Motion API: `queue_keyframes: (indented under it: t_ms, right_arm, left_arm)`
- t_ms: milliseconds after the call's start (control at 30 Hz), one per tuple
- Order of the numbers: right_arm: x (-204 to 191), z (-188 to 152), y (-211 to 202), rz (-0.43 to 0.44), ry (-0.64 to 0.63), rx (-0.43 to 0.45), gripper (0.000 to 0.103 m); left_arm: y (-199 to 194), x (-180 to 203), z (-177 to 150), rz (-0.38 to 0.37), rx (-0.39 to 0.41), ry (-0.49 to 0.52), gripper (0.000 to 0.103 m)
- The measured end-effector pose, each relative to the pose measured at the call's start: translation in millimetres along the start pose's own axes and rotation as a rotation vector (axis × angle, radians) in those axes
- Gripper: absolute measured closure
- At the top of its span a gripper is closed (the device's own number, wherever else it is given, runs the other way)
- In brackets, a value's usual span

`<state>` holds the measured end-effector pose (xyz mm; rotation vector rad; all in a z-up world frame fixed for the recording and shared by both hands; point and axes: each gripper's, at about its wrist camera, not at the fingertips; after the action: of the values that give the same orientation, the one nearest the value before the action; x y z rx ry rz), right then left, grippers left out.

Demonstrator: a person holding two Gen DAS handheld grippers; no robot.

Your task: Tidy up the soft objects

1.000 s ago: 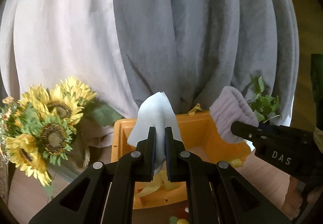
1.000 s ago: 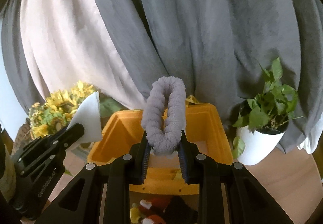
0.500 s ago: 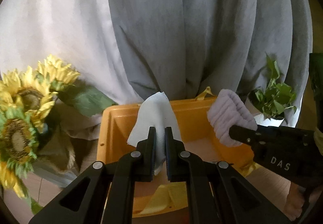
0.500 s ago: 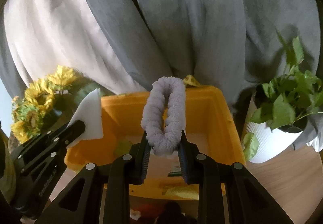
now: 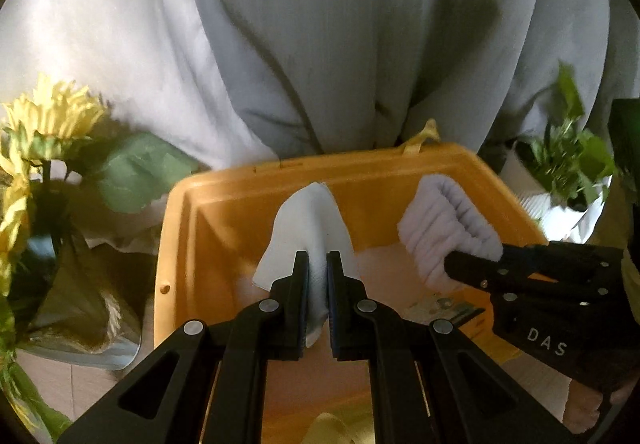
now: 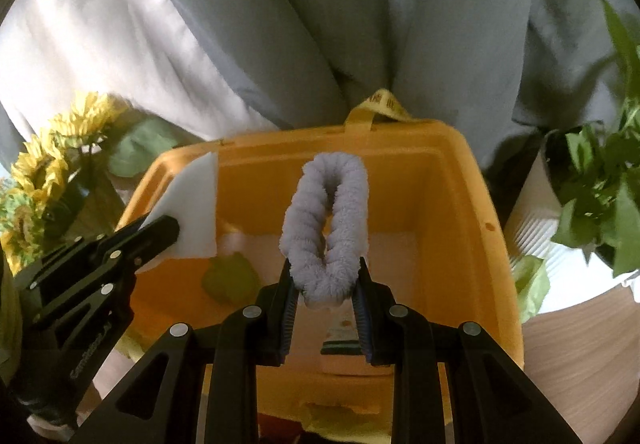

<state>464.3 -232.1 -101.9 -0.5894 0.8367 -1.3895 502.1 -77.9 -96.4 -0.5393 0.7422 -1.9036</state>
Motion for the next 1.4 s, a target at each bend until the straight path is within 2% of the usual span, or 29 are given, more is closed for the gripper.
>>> queue_keyframes:
  t_ms: [100,200,300,367,500,600,733,933,1100,1400]
  right_arm:
    - [-0.8,-0.2,7.6,-0.009,-0.011,-0.023,0.075]
    - [0.9,-0.5,13.7,-0.011,-0.012,-0.043,0.074]
    - [2.5,-0.5,15.3,-0.011,-0.007,-0.039,0.067]
    - [2.5,-0.4,14.3,-0.015,-0.010,-0.029,0.063]
    - [2.8,-0.3,9.3,-0.029,-0.011,-0.012,0.062]
    - [4.2,-1.4,0.8,-0.039,-0.010,0.010,0.059]
    - [2.7,-2.1,-14.4,-0.056,-0.014,0.051,0.049]
    - [0.5,-7.7,-45.4,-0.061,0.008,0.120,0.043]
    - [0.6,-18.4,-75.1,-0.066,0.018,0.172,0.043]
    - [0.3,-43.2,-117.6,-0.083,0.039,0.233,0.043]
  left_arm:
    - [6.4,1.1,-1.2,-0.006,-0.033,0.011,0.091]
    - [8.9,0.5,-2.2,-0.001,-0.043,0.020,0.084]
    - [7.7,1.0,-2.5,-0.003,-0.037,0.022,0.077]
    - [5.6,0.1,-2.2,0.004,-0.030,0.021,0.070]
    - [-1.2,-0.8,-0.8,0.017,-0.013,0.012,0.058]
    - [-12.2,-0.4,-1.1,0.022,0.011,0.005,0.053]
    - [-32.4,0.1,-2.4,0.029,0.053,-0.003,0.047]
    - [-72.0,4.2,-7.2,0.051,0.136,0.000,0.043]
    - [-101.9,15.1,-16.1,0.047,0.185,0.021,0.041]
    - [-137.0,30.6,-35.2,0.010,0.216,0.034,0.040]
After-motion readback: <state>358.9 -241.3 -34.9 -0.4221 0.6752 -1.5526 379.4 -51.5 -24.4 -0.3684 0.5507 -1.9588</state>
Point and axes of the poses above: each gripper's, at about its wrist camera, not at the fingertips, and y roughly the way its jaws point, x to its right, z to its top, and after that the axes turned 1 degree about -x, right-handed
